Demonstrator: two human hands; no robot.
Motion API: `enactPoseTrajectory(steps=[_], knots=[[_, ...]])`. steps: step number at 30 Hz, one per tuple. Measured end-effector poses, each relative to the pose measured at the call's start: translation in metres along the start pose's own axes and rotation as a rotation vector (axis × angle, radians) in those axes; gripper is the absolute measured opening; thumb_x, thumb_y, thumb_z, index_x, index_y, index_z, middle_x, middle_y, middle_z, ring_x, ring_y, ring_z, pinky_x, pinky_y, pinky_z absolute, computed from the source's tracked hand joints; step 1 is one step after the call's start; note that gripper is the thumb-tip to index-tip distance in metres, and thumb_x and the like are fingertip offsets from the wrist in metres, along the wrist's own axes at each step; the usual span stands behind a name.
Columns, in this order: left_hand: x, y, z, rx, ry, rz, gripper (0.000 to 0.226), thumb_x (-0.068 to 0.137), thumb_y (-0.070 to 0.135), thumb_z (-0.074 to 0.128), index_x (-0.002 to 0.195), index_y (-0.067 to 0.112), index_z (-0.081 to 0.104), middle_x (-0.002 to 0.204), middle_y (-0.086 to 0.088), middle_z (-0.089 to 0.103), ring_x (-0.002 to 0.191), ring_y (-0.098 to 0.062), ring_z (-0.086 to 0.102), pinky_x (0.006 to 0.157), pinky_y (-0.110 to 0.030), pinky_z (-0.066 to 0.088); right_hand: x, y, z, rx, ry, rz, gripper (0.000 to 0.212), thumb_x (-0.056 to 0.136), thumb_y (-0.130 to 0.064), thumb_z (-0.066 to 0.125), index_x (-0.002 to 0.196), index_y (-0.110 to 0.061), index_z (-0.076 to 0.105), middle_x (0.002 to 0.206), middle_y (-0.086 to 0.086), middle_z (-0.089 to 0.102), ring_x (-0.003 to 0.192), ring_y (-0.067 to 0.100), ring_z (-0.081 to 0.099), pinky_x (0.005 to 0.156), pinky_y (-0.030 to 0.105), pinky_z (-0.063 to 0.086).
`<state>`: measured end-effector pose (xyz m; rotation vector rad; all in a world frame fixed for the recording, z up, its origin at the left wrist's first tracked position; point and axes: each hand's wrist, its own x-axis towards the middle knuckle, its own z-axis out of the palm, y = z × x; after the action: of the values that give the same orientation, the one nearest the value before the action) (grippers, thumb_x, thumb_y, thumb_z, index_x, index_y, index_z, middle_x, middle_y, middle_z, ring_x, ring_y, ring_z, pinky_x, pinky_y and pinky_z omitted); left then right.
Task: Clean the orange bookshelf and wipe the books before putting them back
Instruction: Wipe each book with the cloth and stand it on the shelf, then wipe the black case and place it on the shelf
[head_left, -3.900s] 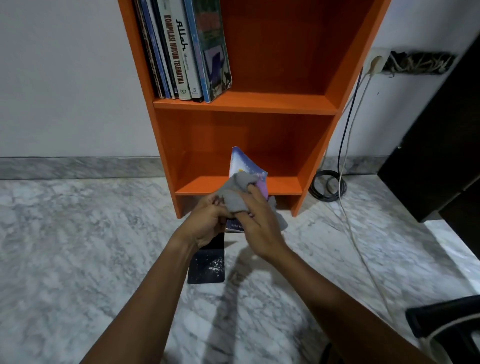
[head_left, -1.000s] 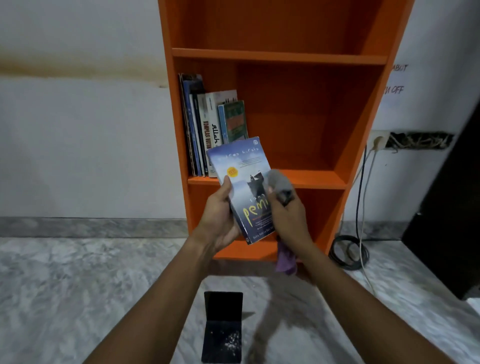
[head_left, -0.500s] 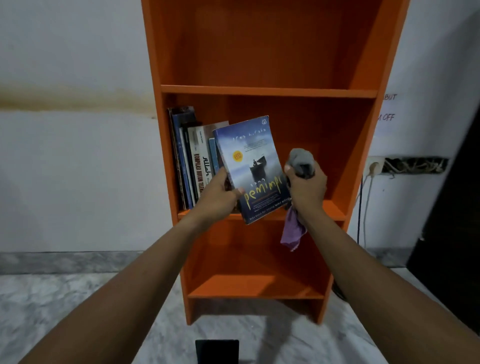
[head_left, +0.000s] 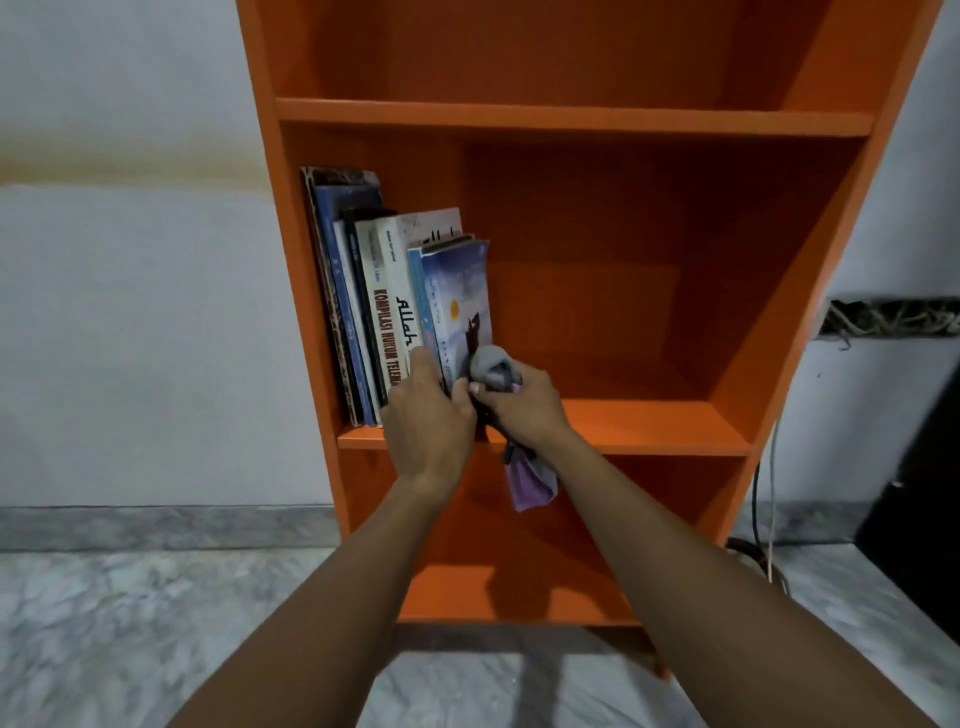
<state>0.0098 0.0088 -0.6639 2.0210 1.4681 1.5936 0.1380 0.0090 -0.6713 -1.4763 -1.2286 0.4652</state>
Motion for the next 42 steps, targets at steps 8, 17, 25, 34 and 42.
enactPoseTrajectory(steps=[8,17,25,34,42], knots=[[-0.002,-0.012,-0.001,-0.126,-0.018,-0.087,0.034,0.088,0.029,0.076,0.09,0.012,0.047,0.068,0.002,0.052,0.064,-0.022,0.055,0.059,-0.035,0.042,-0.006,-0.001,0.006,0.035,0.042,0.039,0.019,0.087,-0.024,0.08,0.105,-0.023,0.073,0.106,0.003,0.076,0.101,0.024,0.071,0.089,0.048,0.059],[-0.065,-0.034,-0.031,-0.127,-0.078,-0.089,0.024,0.088,0.029,0.071,0.088,0.019,0.049,0.074,0.003,0.062,0.07,-0.02,0.06,0.063,-0.036,0.044,-0.068,-0.015,0.004,0.195,0.413,0.051,0.016,0.088,-0.024,0.078,0.096,-0.018,0.067,0.087,0.001,0.068,0.082,0.017,0.062,0.077,0.036,0.051],[-0.226,-0.142,-0.021,0.236,-1.05,-0.141,0.058,0.076,0.027,0.069,0.131,0.021,0.054,0.121,-0.006,0.067,0.115,-0.031,0.061,0.094,-0.05,0.051,-0.225,0.093,0.027,0.166,0.301,0.438,0.008,0.097,-0.013,0.067,0.094,-0.009,0.062,0.085,0.024,0.061,0.074,0.038,0.057,0.066,0.049,0.047],[-0.265,-0.177,-0.026,0.487,-0.863,-0.015,0.013,0.097,0.021,0.056,0.097,0.018,0.069,0.095,-0.011,0.07,0.09,-0.039,0.066,0.069,-0.035,0.042,-0.324,0.201,0.003,-0.05,0.039,0.863,0.022,0.093,-0.035,0.07,0.104,-0.017,0.069,0.099,0.012,0.073,0.088,0.031,0.07,0.079,0.046,0.059],[-0.228,-0.127,-0.068,-0.28,-0.699,-0.4,0.023,0.094,0.016,0.07,0.071,0.016,0.063,0.07,0.008,0.063,0.063,0.001,0.057,0.068,-0.029,0.04,-0.314,0.166,-0.044,0.064,0.085,0.772,0.013,0.101,-0.017,0.063,0.105,-0.005,0.067,0.079,0.015,0.063,0.057,0.02,0.055,0.054,0.029,0.043]])
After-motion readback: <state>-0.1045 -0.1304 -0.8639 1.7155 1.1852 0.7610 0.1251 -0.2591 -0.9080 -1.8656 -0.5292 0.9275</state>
